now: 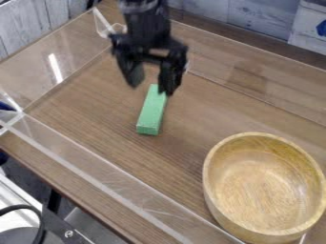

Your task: Remove the green block from inside the brown bowl and put it on the table

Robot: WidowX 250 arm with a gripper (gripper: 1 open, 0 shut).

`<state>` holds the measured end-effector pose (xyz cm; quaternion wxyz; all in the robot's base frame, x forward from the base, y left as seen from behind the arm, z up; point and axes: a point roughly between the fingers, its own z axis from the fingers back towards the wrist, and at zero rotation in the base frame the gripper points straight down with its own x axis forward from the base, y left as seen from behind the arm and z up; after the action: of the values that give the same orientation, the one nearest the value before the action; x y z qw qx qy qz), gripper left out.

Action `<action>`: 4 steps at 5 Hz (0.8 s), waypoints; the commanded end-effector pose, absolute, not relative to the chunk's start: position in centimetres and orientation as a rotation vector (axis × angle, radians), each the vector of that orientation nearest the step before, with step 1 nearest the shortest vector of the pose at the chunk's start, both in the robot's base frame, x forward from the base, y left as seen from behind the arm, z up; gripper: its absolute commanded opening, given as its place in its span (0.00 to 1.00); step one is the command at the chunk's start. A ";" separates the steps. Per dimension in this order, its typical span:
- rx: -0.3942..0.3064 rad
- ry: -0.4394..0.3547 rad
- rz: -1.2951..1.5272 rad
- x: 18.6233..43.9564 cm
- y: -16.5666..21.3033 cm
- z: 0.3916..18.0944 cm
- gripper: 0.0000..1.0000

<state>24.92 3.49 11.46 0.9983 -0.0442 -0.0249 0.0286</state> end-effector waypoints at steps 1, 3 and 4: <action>-0.040 -0.069 0.017 24.9 3.8 12.1 1.00; -0.052 0.046 0.069 26.0 3.7 9.3 1.00; -0.094 0.062 0.069 25.2 4.1 9.9 1.00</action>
<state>24.23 3.79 8.01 0.9955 -0.0530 0.0701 0.0358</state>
